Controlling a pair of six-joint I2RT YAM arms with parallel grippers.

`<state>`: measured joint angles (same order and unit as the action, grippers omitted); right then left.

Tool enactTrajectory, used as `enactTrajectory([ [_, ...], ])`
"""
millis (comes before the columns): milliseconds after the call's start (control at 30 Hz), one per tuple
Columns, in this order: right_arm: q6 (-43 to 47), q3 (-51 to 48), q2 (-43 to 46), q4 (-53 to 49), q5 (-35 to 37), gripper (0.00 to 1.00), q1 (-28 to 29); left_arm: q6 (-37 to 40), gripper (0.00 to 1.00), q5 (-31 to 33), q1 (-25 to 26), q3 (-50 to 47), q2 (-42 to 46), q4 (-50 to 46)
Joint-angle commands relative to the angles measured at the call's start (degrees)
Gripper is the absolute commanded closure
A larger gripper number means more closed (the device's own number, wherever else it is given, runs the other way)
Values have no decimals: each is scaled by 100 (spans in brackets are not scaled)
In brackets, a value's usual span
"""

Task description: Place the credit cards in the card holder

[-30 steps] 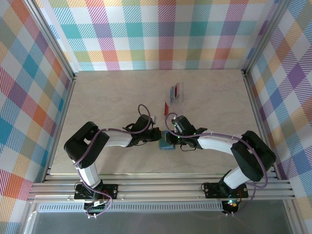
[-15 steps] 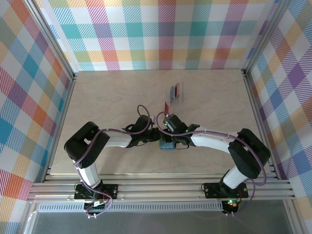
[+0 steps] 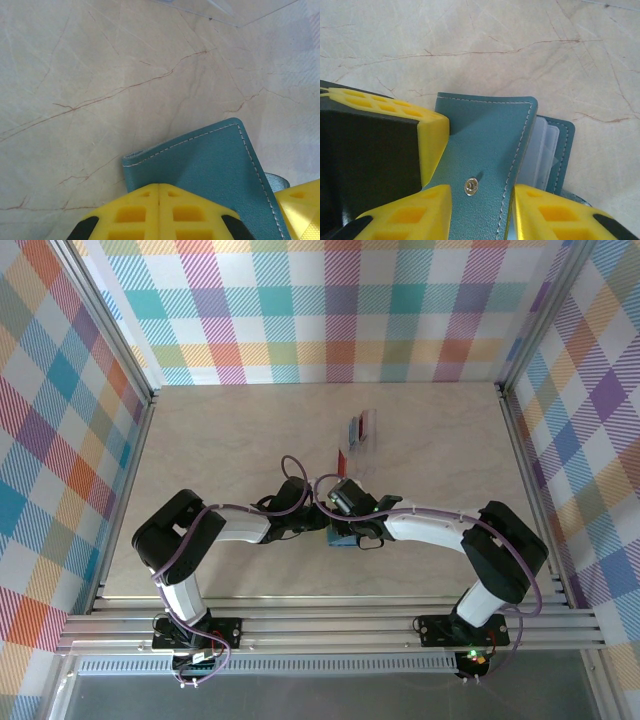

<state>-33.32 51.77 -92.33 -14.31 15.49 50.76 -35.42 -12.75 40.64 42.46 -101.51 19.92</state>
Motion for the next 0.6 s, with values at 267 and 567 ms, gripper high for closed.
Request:
enactTrajectory([
  [267, 208, 346, -215, -255, 322, 65, 201, -113, 100, 131, 73, -357, -463, -762],
  [567, 308, 263, -254, 69, -8, 70, 241, -175, 100, 28, 70, -408, -500, -596],
])
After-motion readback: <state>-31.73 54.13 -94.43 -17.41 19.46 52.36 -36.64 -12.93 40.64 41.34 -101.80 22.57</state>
